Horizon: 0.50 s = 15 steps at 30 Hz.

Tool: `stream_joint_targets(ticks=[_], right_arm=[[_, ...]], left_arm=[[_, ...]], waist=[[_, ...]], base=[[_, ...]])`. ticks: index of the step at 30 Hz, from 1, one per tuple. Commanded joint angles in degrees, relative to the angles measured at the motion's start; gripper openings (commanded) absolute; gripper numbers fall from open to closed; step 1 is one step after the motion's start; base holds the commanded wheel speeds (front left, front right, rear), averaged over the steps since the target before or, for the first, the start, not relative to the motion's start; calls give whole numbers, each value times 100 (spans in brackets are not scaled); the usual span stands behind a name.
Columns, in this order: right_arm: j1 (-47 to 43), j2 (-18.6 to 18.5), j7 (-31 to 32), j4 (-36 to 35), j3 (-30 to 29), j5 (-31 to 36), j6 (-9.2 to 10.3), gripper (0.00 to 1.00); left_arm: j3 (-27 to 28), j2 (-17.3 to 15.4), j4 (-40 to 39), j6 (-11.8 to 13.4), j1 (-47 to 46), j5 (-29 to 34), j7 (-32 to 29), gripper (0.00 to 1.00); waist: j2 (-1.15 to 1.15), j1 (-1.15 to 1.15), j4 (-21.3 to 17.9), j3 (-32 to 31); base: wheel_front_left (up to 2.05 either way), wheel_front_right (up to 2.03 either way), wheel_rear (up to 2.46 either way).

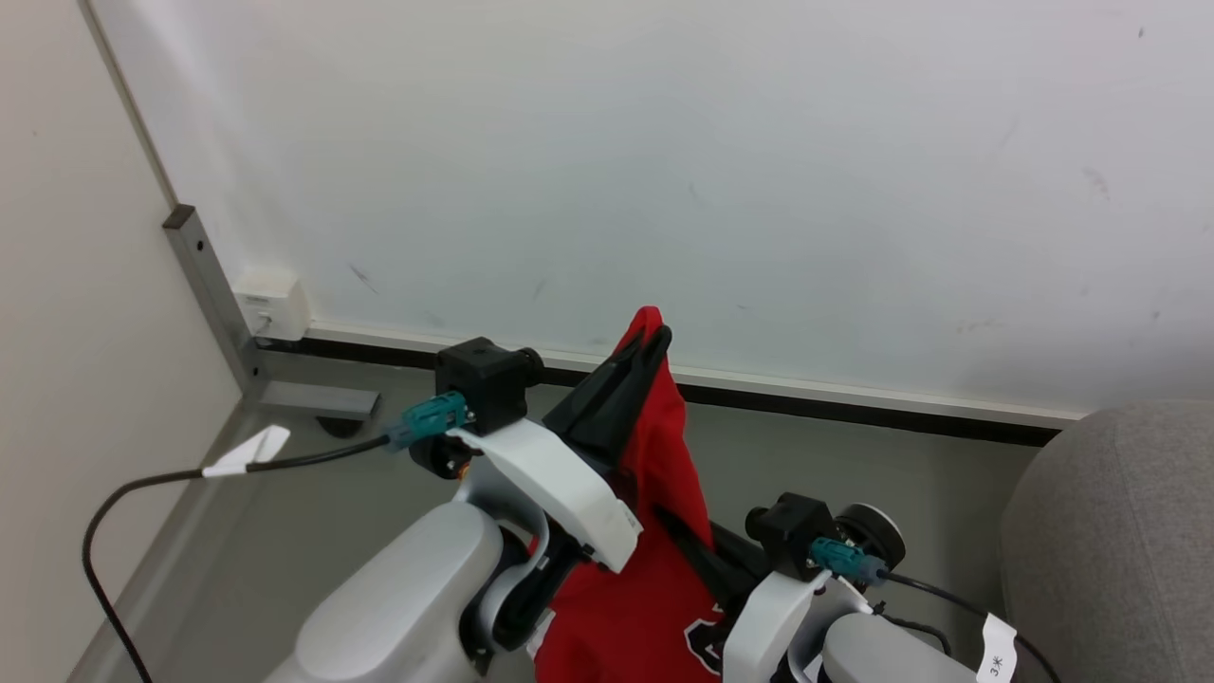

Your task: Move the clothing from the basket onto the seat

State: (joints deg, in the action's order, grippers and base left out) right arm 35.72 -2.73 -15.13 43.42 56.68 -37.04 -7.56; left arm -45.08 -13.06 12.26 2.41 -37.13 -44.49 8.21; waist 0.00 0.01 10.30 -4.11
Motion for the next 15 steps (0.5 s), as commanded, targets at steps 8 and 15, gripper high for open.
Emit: stream_joint_targets(ticks=[8,15], right_arm=[[35,-24,-2,-243,-506,304,14,0],[-81,-24,-2,-232,-873,495,14,0]], left_arm=[[43,-80,82,116,93,-19,31,100],[-50,-109,98,106,122,-97,-148,100]], waist=[[0,-1,-109,7],[0,-1,-158,6]], base=[[0,0,0],[0,0,0]])
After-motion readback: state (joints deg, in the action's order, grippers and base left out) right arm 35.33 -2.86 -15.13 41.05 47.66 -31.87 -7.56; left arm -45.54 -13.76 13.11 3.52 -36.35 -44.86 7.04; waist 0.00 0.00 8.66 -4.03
